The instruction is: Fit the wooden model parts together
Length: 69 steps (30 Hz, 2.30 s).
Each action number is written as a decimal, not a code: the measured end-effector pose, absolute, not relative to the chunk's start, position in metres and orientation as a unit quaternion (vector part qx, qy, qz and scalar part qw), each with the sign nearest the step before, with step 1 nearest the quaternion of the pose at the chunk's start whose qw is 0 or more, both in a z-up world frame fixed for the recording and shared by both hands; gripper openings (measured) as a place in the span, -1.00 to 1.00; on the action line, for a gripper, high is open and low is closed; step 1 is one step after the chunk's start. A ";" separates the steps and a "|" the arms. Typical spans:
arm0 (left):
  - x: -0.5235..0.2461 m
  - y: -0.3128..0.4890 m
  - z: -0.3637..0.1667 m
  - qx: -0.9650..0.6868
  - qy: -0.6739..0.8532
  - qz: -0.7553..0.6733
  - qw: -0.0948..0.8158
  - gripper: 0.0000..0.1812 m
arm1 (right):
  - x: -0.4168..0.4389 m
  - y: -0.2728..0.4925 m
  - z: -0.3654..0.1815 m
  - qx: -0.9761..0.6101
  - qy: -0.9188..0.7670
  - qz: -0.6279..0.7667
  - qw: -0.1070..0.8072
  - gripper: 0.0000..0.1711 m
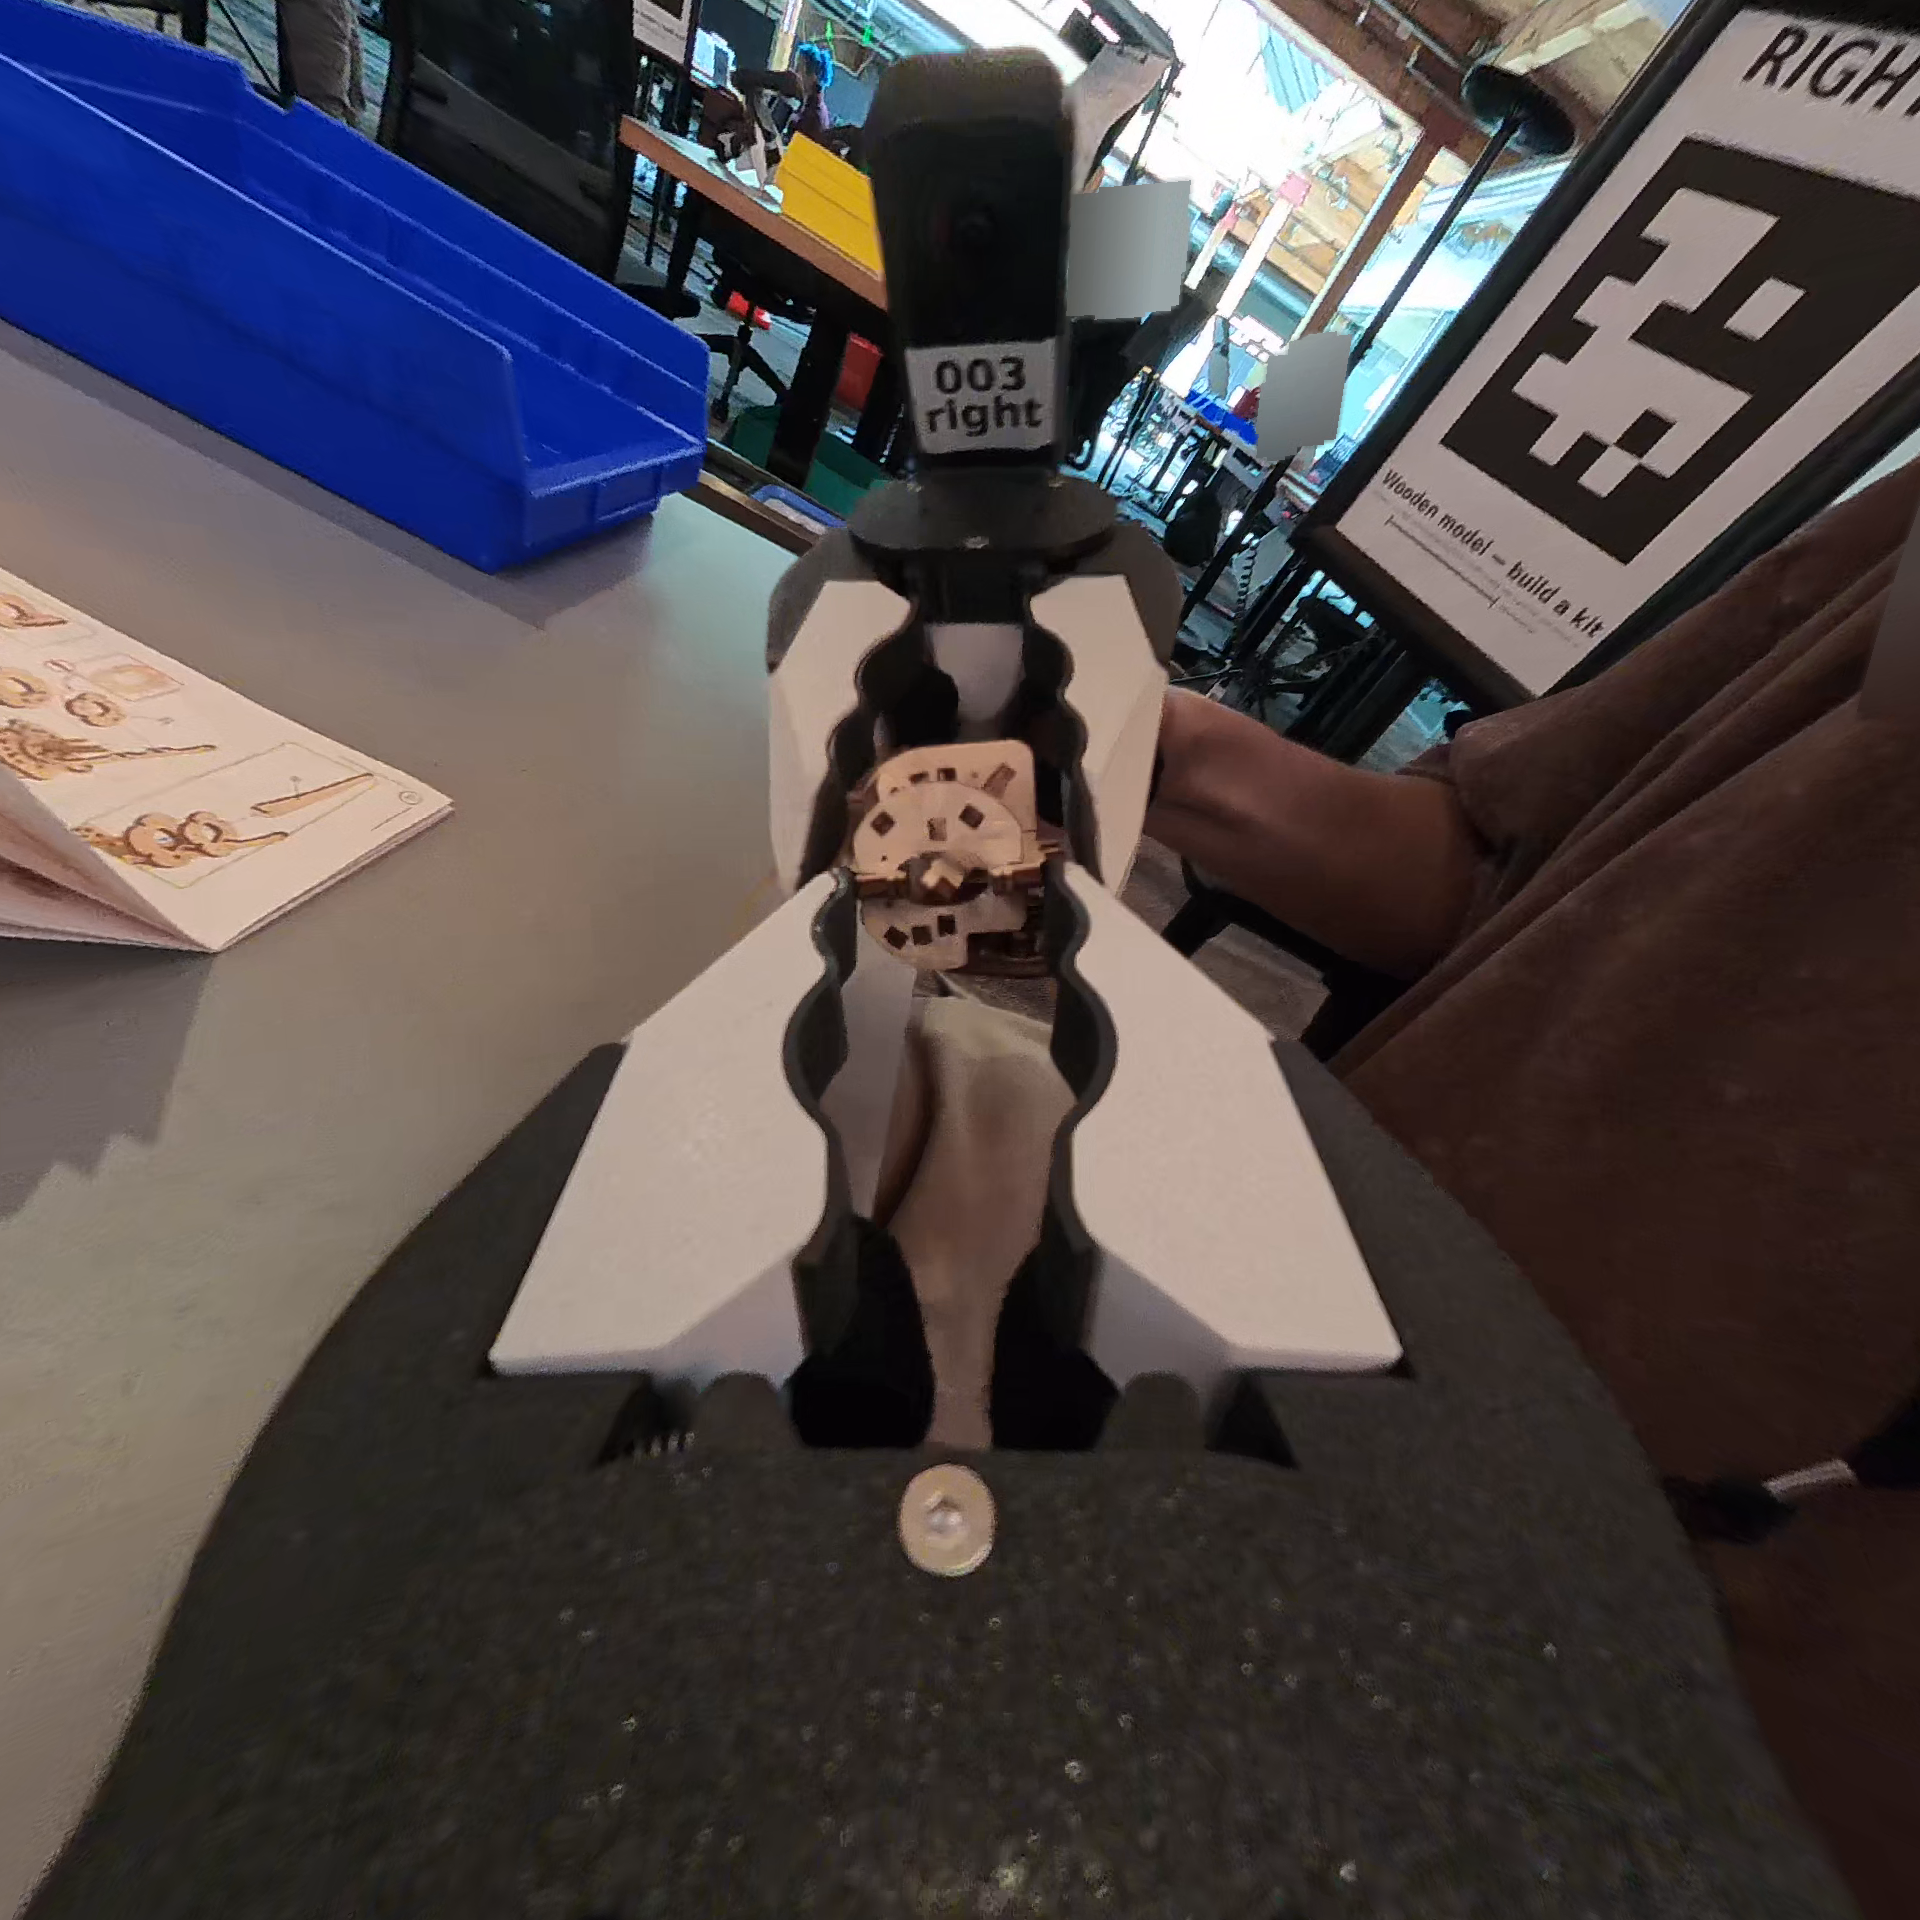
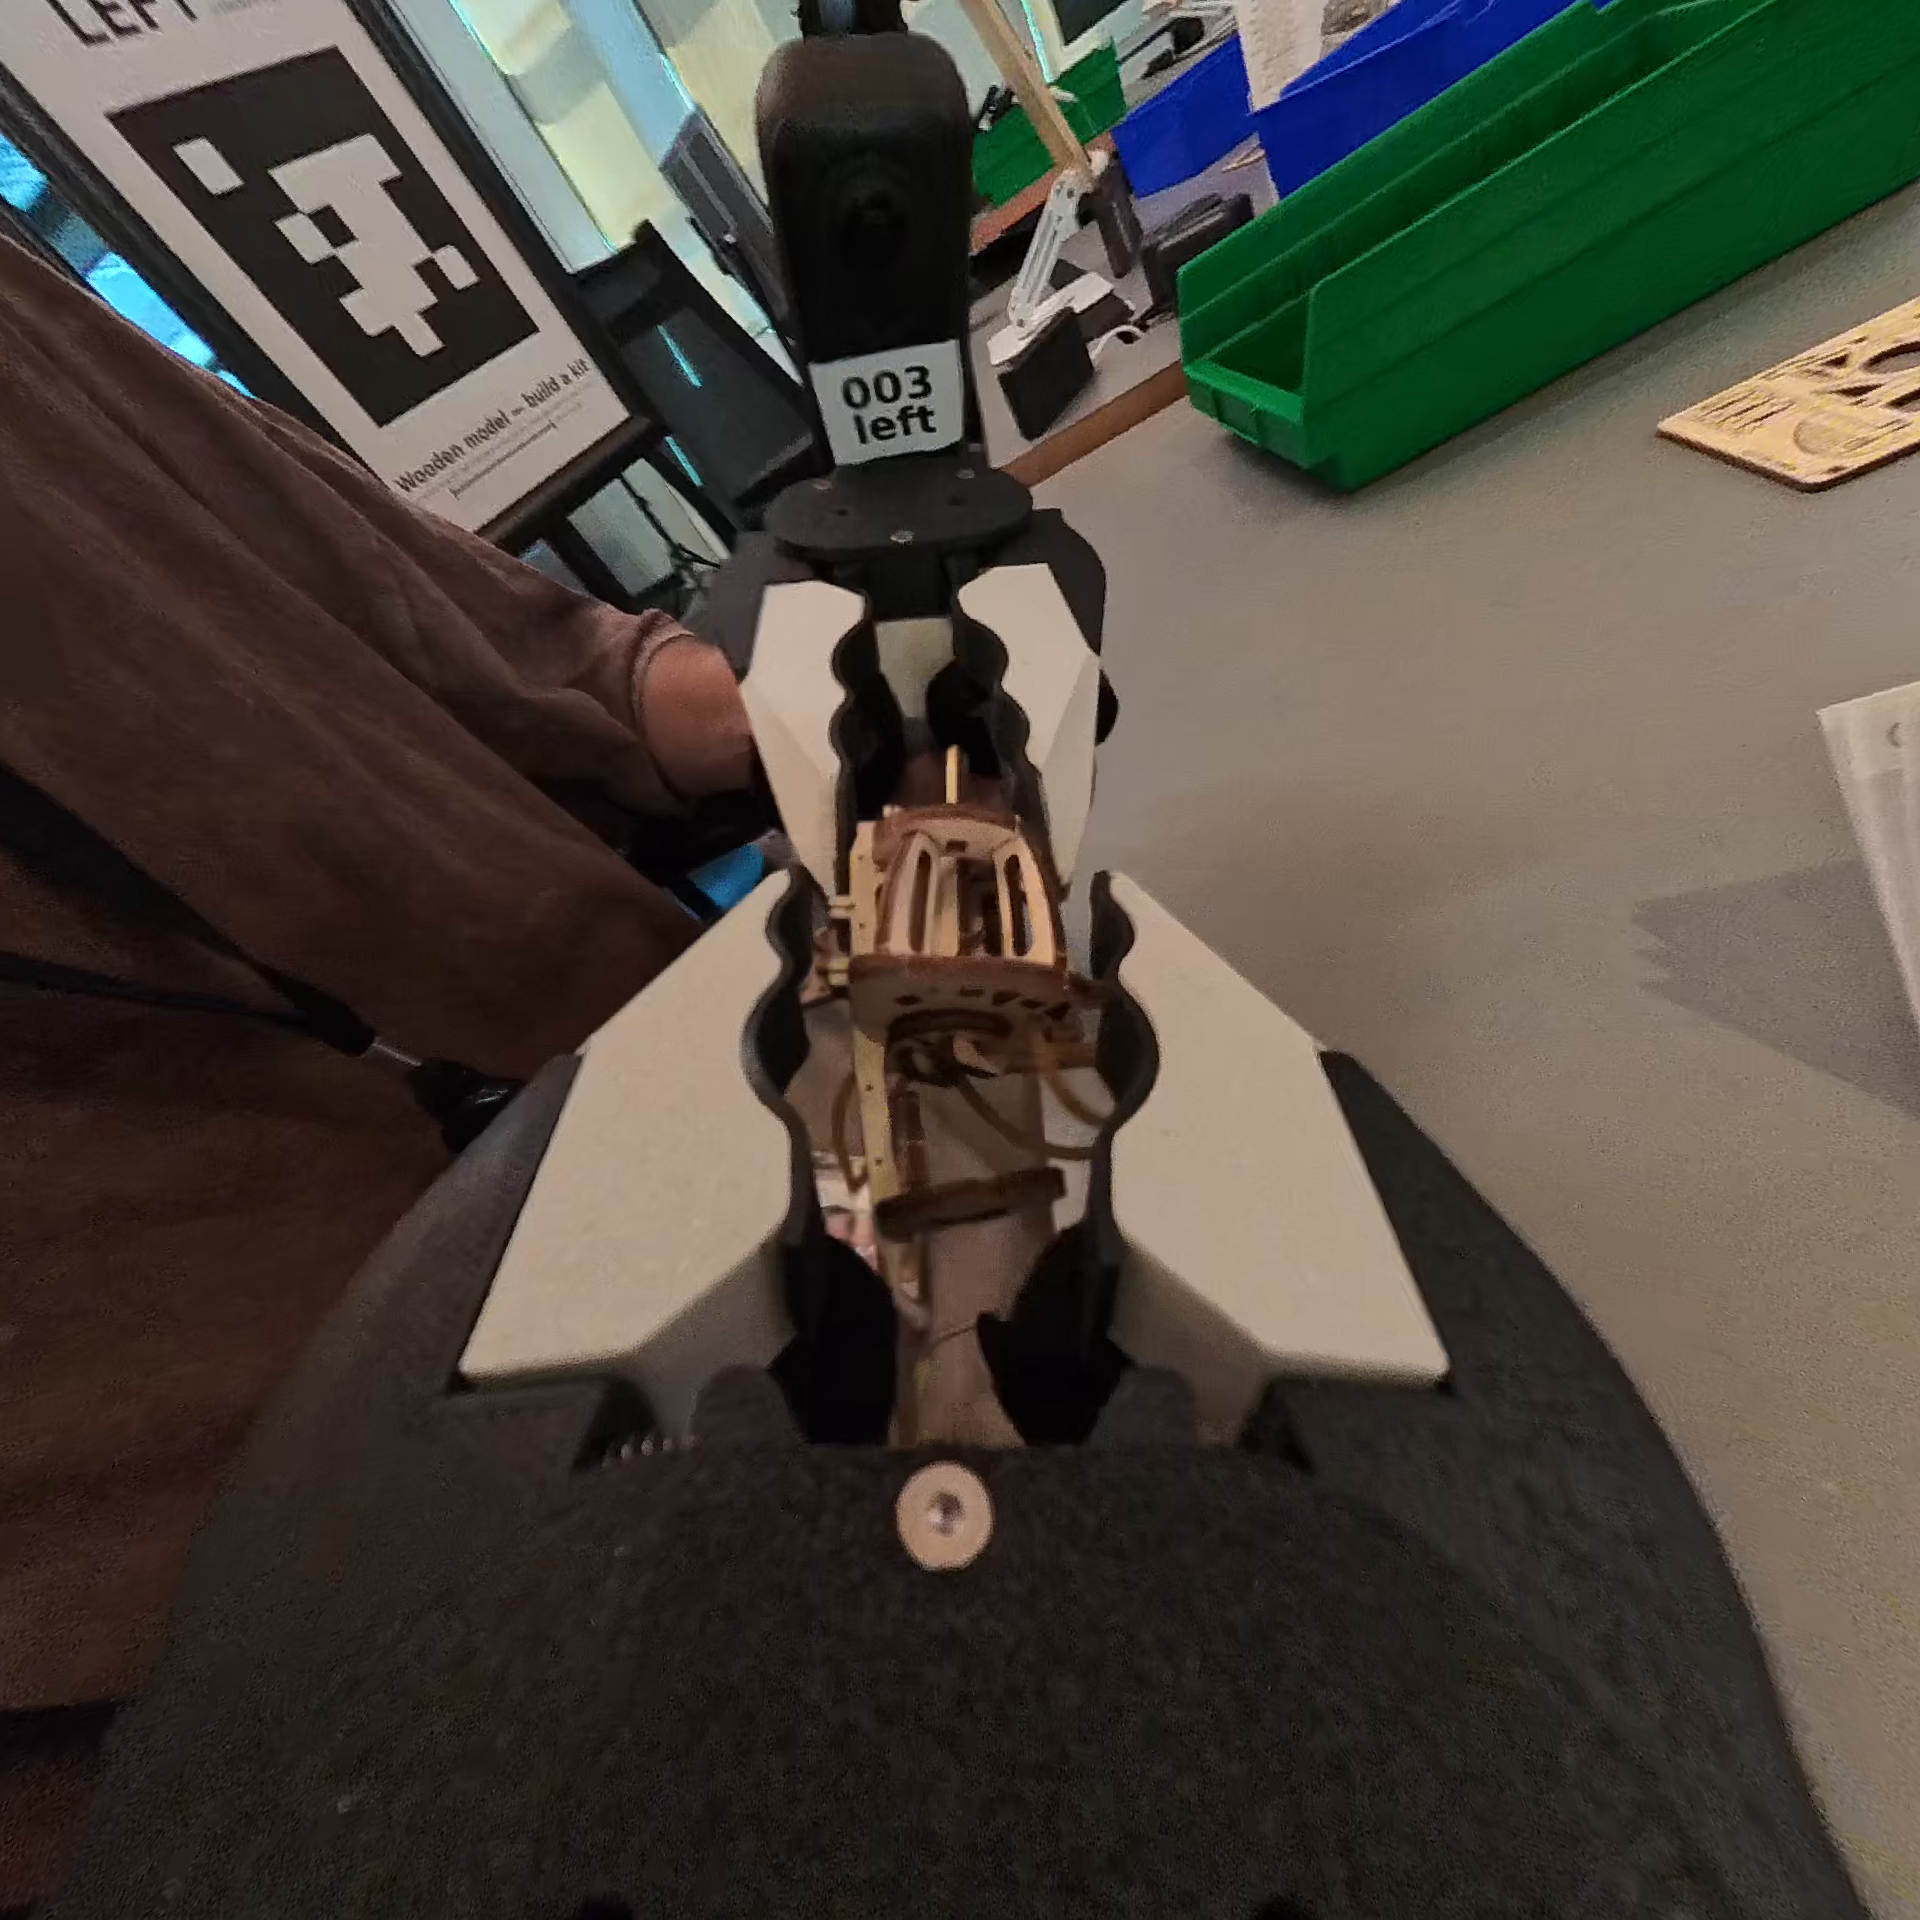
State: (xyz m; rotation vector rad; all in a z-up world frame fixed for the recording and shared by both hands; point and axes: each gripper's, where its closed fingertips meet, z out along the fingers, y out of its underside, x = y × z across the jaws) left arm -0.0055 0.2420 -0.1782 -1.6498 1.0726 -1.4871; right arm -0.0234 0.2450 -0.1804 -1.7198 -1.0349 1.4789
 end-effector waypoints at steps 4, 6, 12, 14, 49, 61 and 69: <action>-0.008 0.240 -0.170 -0.620 0.398 -0.591 0.328 -0.63 | -0.022 0.241 -0.172 -0.638 -0.376 0.599 0.305 -0.48; -0.010 0.241 -0.169 -0.617 0.395 -0.596 0.328 -0.63 | -0.024 0.242 -0.171 -0.636 -0.364 0.608 0.305 -0.48; -0.025 0.257 -0.145 -0.589 0.318 -0.662 0.338 -0.56 | -0.020 0.252 -0.163 -0.618 -0.307 0.650 0.319 -0.49; -0.031 0.268 -0.145 -0.595 0.304 -0.653 0.357 -0.56 | -0.015 0.255 -0.156 -0.601 -0.273 0.680 0.320 -0.50; -0.008 0.262 -0.174 -0.657 0.282 -0.621 0.322 -0.63 | -0.020 0.279 -0.158 -0.586 -0.143 0.713 0.359 -0.41; -0.007 0.239 -0.188 -0.656 0.391 -0.567 0.308 -0.63 | -0.023 0.250 -0.169 -0.601 -0.278 0.713 0.231 -0.36; -0.002 0.238 -0.190 -0.657 0.392 -0.562 0.314 -0.63 | -0.027 0.253 -0.166 -0.590 -0.243 0.731 0.244 -0.43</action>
